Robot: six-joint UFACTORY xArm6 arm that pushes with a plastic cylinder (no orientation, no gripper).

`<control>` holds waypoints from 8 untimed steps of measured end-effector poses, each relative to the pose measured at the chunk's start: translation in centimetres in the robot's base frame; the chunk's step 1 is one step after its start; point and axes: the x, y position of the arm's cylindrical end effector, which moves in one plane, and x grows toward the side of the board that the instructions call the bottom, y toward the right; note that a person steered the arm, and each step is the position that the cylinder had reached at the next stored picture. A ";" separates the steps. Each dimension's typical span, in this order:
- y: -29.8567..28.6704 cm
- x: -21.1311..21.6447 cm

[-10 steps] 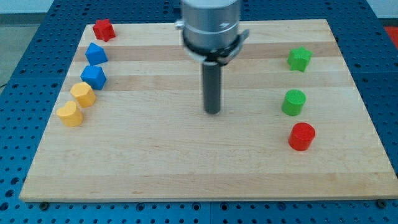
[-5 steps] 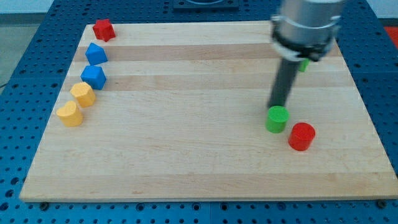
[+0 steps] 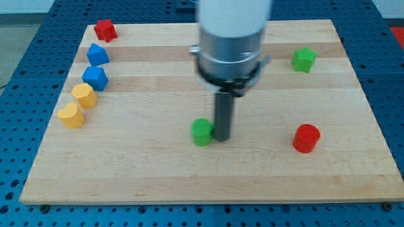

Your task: Slide the green circle to the yellow heart

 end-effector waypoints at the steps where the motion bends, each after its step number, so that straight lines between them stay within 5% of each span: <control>1: -7.6 0.4; 2: -14.2 0.4; 4: -11.5 -0.7; 8: -17.5 -1.2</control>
